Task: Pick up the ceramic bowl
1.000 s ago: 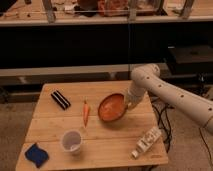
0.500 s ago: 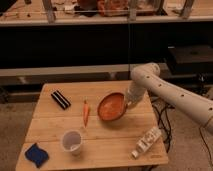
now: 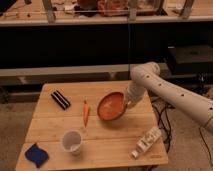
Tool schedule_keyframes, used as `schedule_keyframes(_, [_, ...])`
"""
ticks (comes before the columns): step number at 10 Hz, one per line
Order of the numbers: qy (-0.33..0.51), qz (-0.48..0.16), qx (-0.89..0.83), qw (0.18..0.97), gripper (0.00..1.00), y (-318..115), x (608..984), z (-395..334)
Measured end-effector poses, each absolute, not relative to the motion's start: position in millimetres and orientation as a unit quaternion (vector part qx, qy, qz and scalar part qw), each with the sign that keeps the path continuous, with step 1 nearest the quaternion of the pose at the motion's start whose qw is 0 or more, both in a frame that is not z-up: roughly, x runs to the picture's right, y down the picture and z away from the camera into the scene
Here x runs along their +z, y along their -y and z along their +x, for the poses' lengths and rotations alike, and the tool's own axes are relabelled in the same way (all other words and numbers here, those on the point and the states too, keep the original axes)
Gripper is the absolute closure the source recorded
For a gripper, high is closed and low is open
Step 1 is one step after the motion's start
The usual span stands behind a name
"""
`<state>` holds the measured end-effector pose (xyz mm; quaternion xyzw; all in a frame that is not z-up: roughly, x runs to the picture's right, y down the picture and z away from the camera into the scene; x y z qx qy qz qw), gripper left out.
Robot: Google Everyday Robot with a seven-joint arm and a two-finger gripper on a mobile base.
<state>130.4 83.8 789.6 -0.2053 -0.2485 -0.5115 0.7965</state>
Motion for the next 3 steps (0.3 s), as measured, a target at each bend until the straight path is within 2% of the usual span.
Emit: schedule_keyframes(3, [0.247, -0.203, -0.514, 0.796, 0.82, -82.3, 788.8, 129.4])
